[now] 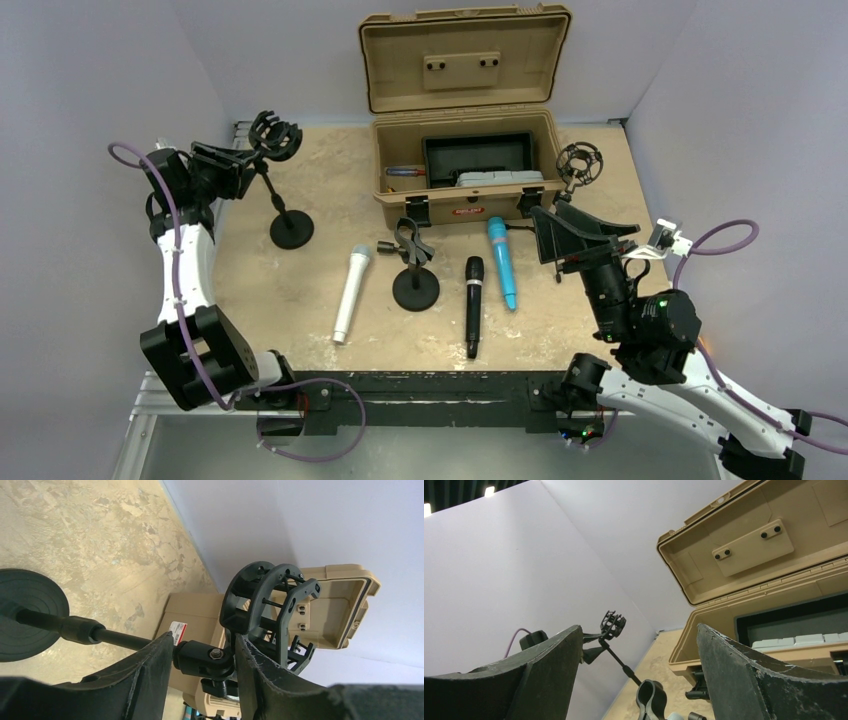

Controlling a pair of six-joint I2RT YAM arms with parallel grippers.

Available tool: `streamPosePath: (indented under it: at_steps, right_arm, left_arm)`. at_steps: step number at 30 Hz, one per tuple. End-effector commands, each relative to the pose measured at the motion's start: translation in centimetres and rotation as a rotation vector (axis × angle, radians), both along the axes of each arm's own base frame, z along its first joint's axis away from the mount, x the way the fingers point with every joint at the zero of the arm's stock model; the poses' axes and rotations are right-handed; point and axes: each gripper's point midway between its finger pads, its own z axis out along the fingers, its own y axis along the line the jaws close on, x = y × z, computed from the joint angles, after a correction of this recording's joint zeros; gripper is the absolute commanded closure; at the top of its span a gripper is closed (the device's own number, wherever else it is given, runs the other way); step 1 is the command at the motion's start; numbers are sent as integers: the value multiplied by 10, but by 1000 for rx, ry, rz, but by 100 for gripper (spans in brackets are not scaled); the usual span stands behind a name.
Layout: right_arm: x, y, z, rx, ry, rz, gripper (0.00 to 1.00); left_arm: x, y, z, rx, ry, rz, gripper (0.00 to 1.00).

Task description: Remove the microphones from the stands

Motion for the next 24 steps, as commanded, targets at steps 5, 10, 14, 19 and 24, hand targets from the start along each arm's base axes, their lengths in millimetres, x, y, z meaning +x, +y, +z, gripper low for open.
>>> streamPosePath:
  at_steps: [5,10,14,19,24]
  right_arm:
    - [-2,-1,8,33,-15,8,18]
    - [-2,-1,8,33,-13,11,18]
    - [-3,-2,6,41,-7,15,18]
    - [-4,-3,4,51,-5,20,18]
    - [-4,-4,5,48,-4,20,18]
  left_arm:
    - [-30,3,-85,76,220,9,57]
    - [-35,4,-110,67,279,19,60]
    - [-42,4,-125,59,324,35,62]
    - [-45,4,-130,56,342,39,61]
    - [-46,4,-132,64,360,35,60]
